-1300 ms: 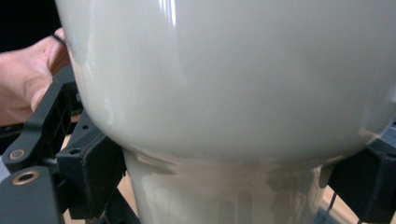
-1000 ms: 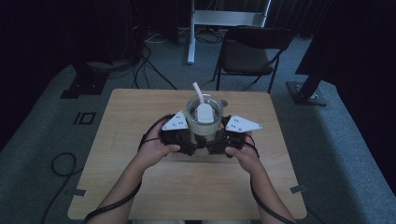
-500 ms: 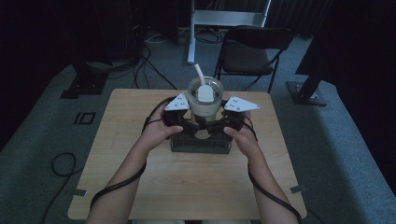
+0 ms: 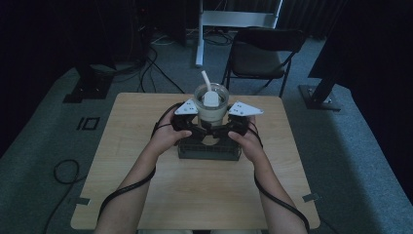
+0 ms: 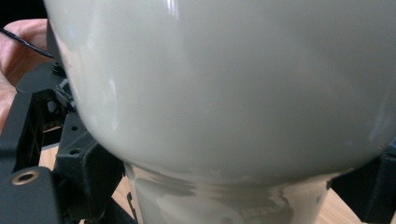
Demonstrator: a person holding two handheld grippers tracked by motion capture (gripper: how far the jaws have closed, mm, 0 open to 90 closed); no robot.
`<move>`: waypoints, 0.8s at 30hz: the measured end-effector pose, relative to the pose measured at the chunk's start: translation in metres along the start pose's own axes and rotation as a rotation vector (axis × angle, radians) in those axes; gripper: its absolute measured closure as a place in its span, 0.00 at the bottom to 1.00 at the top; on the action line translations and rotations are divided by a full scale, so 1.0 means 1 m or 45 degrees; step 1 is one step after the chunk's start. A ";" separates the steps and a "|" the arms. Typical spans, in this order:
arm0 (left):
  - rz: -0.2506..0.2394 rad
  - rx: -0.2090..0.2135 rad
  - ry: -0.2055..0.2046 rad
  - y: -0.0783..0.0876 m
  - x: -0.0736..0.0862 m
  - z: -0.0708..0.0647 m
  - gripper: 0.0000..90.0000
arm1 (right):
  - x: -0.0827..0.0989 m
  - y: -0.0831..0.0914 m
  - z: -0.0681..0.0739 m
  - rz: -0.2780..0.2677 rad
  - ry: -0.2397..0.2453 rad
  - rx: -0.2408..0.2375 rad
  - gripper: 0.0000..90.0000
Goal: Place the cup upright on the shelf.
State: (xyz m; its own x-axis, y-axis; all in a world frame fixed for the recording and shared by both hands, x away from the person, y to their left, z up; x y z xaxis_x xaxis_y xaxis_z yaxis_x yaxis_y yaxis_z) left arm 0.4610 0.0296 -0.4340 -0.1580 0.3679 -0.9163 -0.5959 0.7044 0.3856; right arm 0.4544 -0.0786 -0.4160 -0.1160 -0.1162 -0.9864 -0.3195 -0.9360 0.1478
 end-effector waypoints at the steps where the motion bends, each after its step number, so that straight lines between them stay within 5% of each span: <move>1: -0.009 0.005 0.021 -0.001 0.001 0.000 0.12 | 0.002 0.000 -0.001 -0.001 -0.001 0.002 0.09; 12: -0.007 -0.001 0.049 -0.009 0.000 0.004 0.12 | 0.003 -0.003 -0.008 -0.011 -0.009 0.041 0.09; 24: 0.009 -0.005 0.064 -0.021 0.019 0.006 0.12 | 0.023 -0.008 -0.014 -0.018 -0.041 0.067 0.09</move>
State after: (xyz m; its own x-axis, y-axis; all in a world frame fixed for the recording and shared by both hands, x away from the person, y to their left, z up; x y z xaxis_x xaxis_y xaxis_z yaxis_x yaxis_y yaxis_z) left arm 0.4750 0.0253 -0.4589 -0.2011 0.3420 -0.9179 -0.5980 0.6993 0.3915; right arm 0.4674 -0.0782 -0.4411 -0.1411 -0.0918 -0.9857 -0.3701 -0.9186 0.1385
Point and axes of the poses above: each handheld gripper's, and its own axes: y roughly backward along the jaws, x roughly out of its underside, z roughly to its left, the point moved 6 cm from there along -y, roughly forward along the jaws, and after that the axes turned 14 degrees about -x, right-handed, at the moved point
